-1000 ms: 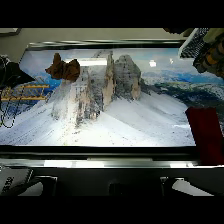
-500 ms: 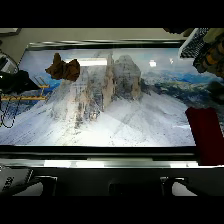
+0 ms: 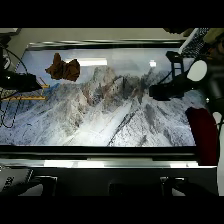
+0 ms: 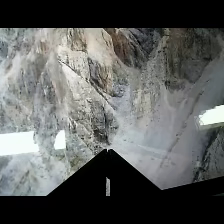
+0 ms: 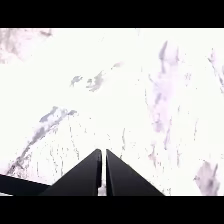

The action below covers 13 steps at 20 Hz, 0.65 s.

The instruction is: Fold the clothes and pants, and hang the long-sleeved shirts on hangers.

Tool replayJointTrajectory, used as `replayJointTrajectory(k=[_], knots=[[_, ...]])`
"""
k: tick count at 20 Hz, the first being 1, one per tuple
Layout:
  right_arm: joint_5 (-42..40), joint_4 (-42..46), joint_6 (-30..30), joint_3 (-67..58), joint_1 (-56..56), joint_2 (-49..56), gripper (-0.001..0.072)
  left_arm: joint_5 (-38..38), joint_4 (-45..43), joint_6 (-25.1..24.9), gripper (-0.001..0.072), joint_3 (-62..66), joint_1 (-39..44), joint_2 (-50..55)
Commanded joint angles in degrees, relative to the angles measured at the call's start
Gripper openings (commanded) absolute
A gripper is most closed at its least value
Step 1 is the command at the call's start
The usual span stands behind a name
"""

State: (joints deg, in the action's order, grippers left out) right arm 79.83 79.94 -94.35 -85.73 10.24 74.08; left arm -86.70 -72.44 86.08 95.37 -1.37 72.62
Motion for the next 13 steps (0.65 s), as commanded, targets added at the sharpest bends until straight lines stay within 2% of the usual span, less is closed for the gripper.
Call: replayJointTrajectory(k=[1, 13], knots=[[-0.3, 0.2, 0.3, -0.1, 3.2, 0.0, 0.0068, -0.2, -1.1, 0.0, 0.0017, 0.0, 0.9, 0.0], [1.2, 0.2, 0.3, -0.1, 3.1, 0.0, 0.0068, -0.2, -1.1, 0.0, 0.0018, 0.0, 0.9, 0.1]])
